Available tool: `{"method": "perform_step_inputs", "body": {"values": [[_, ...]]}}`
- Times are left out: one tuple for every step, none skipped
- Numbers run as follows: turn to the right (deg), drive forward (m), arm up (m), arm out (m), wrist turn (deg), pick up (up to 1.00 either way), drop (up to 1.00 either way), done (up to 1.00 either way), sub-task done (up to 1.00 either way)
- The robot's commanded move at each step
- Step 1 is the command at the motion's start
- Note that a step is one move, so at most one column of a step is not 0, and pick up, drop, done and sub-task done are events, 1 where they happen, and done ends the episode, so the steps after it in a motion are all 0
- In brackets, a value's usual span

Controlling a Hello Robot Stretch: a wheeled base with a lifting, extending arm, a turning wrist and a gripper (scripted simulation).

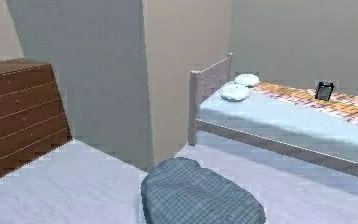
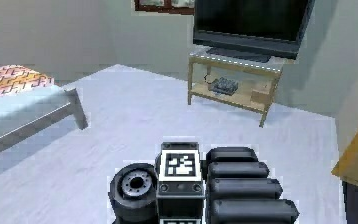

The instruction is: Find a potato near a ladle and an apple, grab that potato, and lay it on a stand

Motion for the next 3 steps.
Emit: {"method": "perform_step_inputs", "body": {"values": [[-45.0,0.00,0.00,0.00,0.0,0.00,0.00,0.00,0.00],[-9.0,0.00,0.00,0.00,0.0,0.00,0.00,0.00,0.00],[0.0,0.55,0.00,0.00,0.0,0.00,0.00,0.00,0.00]]}}
